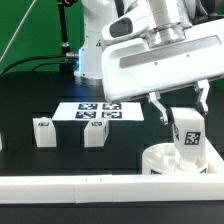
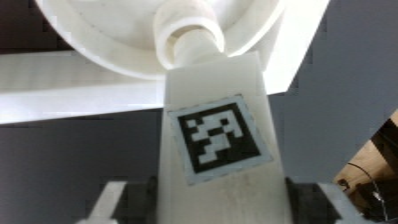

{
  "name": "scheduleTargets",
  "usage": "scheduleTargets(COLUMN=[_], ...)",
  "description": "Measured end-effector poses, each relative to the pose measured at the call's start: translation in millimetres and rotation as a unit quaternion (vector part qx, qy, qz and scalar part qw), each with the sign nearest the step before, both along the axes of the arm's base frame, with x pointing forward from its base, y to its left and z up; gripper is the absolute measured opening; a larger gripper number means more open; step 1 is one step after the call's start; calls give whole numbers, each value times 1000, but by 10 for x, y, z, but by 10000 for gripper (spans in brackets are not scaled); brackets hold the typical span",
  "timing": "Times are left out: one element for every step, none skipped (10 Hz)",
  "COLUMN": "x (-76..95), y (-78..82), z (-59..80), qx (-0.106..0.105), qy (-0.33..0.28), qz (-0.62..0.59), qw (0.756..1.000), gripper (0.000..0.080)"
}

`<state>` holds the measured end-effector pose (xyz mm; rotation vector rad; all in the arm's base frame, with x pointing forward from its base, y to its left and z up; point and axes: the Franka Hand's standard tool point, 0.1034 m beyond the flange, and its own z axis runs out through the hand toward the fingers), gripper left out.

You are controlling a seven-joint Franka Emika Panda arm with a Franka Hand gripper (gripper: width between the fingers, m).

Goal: Assemble stool

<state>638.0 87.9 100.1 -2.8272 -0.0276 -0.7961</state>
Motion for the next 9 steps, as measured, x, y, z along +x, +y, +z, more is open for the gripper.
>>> scheduleTargets(x=[-18,-30,-40,-33,-19,-7,-3,-3,-4], y=[18,18,9,7,-2,-4,-2,-2,-2], z=[-43,-75,-108,-116,-119,-125,-122,-122,-123], qx=[1,1,1,1,1,1,1,1,1], qy=[3,6,8,5,-3,-11,-13,-13,-13], qz=[1,1,1,-1,-4,-7,-8,-8,-8], qw=[1000,1000,1000,1000,1000,1000,1000,1000,1000], gripper=[325,325,325,325,325,325,325,325,325])
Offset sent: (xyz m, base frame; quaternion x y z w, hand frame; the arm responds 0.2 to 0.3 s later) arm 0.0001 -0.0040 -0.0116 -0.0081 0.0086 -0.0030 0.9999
